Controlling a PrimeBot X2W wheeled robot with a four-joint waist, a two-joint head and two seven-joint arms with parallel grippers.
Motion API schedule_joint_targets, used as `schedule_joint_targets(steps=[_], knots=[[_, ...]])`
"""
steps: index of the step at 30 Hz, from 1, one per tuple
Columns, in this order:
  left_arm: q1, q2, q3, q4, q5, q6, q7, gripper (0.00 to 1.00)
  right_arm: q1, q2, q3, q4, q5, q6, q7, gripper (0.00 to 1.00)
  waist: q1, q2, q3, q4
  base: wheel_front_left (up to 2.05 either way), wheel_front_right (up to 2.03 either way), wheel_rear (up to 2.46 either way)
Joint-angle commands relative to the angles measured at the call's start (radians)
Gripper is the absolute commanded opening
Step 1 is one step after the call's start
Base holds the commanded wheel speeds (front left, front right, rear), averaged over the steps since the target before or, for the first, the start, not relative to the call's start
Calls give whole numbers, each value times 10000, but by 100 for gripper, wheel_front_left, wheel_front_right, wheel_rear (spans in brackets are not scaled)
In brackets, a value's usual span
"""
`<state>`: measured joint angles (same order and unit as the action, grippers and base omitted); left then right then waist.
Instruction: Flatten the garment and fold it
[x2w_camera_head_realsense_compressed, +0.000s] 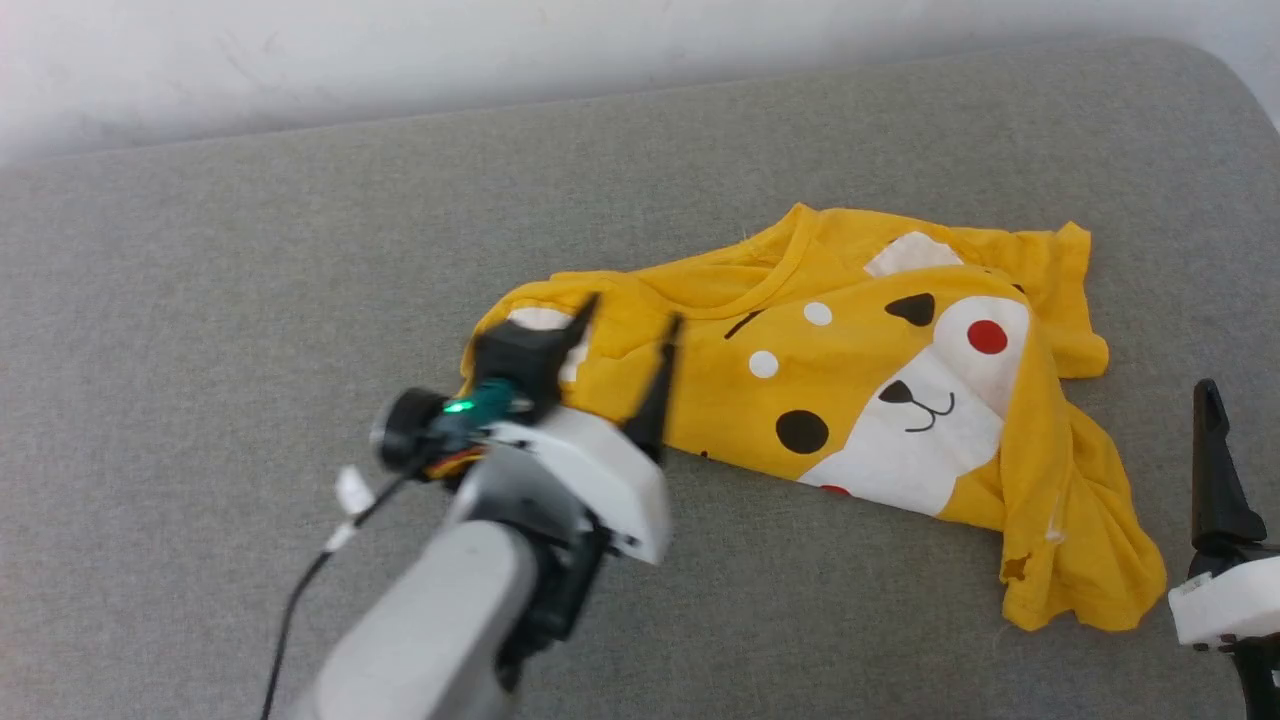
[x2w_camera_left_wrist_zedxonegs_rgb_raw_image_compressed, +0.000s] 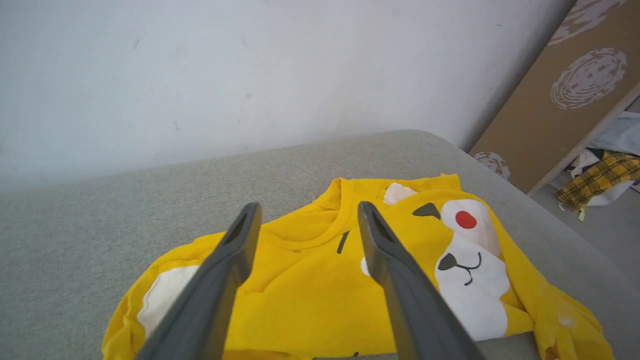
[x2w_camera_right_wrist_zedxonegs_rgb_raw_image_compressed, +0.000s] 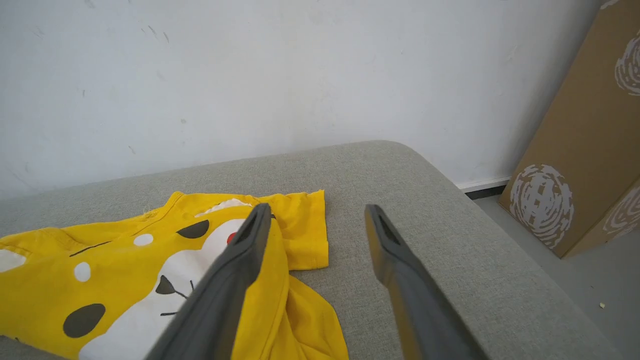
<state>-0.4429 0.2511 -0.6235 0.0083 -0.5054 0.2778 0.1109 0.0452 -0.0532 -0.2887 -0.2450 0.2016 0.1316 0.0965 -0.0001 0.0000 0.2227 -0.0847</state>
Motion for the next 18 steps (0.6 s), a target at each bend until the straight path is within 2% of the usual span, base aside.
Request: schedule_joint_targets(steps=[1, 4, 8, 13, 18], knots=[[-229, -143, -292, -90, 147, -162, 160, 100, 40, 30, -24, -62, -67, -9, 37, 100, 1, 0, -28, 51, 0, 0, 0], [-475, -531, -1180, 70, 330, -539, 686, 100, -3, 30, -35, -140, -72, -9, 91, 100, 1, 0, 59, 39, 0, 0, 0], [-716, -1042, -2212, 1024, 455, -1127, 1217, 100, -64, 30, 42, -171, -33, -9, 77, 100, 1, 0, 301, -77, 0, 0, 0], [-1165, -1510, -2717, 2580, 574, -1483, 1139, 100, -138, 30, 150, -101, 50, -9, 24, 100, 1, 0, 645, -300, 0, 0, 0], [-1906, -1651, -3161, 4248, 982, -1844, 1046, 100, -304, 30, 150, -20, 40, -9, 10, 100, 1, 0, 935, -461, 0, 0, 0]])
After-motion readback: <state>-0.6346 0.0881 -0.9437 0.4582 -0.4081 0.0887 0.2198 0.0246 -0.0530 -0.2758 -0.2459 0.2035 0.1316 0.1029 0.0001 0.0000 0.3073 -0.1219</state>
